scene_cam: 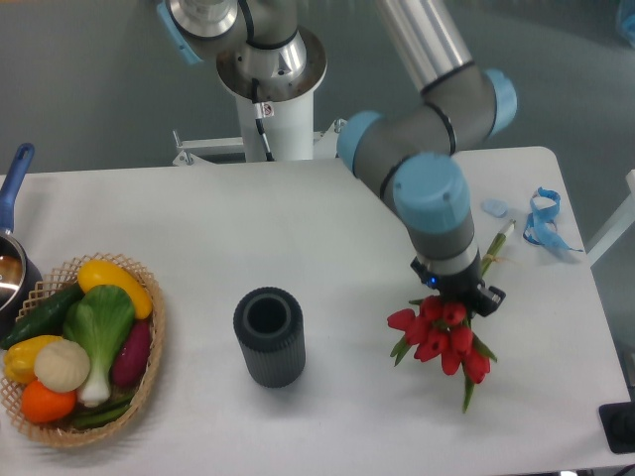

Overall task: Place the flowers on the table
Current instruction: 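Lower the held tulip bouquet toward the table beside the black vase, then open the gripper to release the tulips onto the table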

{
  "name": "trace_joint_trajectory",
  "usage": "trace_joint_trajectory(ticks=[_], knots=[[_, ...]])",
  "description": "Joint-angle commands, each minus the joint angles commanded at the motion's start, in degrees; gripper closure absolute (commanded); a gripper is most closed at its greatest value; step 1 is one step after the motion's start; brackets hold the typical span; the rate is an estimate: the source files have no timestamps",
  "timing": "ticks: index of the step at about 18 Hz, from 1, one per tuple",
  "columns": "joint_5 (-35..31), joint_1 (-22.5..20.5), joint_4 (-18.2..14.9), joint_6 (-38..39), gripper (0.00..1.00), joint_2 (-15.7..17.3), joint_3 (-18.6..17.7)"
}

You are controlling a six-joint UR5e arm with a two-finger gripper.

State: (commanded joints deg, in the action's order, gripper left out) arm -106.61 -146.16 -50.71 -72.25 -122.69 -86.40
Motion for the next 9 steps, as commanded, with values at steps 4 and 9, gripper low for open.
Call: trace_joint_trajectory(ticks=[4, 9], knots=[[-2.20, 0.00, 0.17, 0.18, 0.61, -2.29, 0.53], [-2.11, 0.00, 0.44, -0.17, 0.02, -1.95, 0.53]])
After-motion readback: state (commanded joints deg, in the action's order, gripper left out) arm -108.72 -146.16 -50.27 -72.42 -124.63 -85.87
